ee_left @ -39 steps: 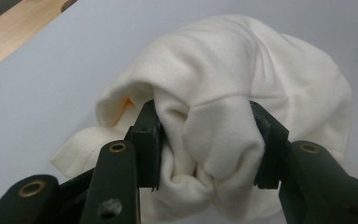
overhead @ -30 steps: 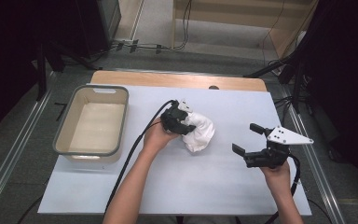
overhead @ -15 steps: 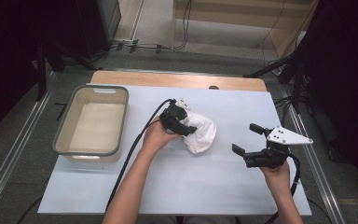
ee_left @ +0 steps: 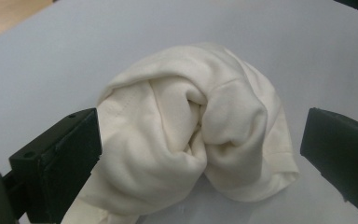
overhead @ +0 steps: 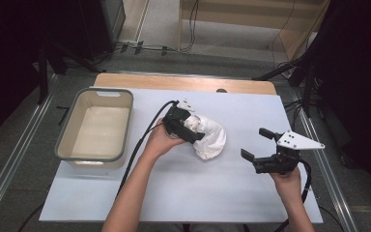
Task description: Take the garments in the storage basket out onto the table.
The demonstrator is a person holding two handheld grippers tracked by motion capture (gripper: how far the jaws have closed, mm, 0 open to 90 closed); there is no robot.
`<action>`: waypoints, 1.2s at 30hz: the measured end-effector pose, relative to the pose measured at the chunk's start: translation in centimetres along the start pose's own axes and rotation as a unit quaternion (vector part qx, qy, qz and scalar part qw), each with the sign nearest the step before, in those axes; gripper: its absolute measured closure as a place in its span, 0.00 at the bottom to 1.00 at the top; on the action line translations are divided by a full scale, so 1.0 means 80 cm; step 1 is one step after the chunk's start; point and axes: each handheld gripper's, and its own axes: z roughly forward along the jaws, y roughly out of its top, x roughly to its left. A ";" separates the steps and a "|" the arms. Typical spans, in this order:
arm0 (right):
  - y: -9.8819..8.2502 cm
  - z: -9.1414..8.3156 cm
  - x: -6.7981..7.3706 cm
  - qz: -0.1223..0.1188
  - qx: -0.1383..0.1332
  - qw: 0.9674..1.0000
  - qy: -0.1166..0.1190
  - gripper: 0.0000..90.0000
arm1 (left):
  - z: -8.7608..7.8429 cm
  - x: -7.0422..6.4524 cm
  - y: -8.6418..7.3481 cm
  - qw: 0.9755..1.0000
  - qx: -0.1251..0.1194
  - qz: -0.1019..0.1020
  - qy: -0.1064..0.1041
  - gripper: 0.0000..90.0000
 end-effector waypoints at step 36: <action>-0.002 0.003 -0.001 0.003 0.004 1.000 0.000 0.00 | -0.089 -0.019 -0.020 0.997 -0.075 -0.006 0.030 0.00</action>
